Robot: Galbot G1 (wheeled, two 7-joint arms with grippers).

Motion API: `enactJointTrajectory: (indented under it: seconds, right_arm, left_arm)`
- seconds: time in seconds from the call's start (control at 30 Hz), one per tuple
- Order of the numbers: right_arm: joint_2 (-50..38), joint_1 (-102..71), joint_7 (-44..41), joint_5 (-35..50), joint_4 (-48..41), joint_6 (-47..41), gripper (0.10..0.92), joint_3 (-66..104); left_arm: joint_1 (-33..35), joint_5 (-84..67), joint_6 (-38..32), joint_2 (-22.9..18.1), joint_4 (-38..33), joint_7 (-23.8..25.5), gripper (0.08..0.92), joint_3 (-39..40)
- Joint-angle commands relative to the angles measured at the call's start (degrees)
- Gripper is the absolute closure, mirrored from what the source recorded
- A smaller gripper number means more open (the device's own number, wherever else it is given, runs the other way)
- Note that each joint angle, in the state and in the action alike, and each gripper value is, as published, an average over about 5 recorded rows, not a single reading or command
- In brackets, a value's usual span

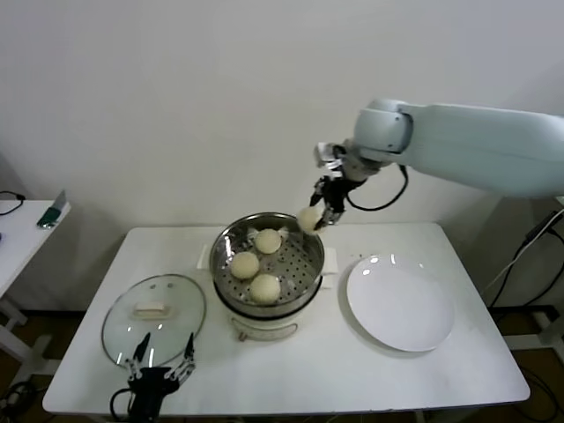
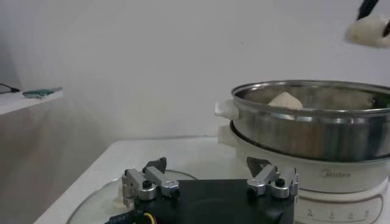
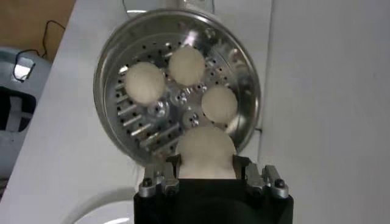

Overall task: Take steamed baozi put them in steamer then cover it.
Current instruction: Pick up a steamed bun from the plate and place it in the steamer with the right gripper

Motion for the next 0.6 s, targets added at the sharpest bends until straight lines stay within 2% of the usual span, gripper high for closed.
enactJointTrajectory:
  seconds: [0.03,0.27,0.6]
  right_arm:
    - [8.98,-7.06,3.4,-1.77,-0.45,-3.36,0.435,0.47]
    - [8.18,-12.18,4.27,-7.47,-2.02,-3.74,0.432,0.34]
    - [7.47,-15.13,5.08,-9.08,-3.74,-3.87,0.431,0.81]
  left_arm:
    - [0.21,-0.19,-0.1,-0.15,0.02,-0.04,0.177,-0.12]
    - [-0.06,-0.28,-0.08,-0.06,0.31,-0.04,0.177,-0.1]
    - [-0.32,-0.52,0.09,0.18,0.42,0.04,0.177,-0.14]
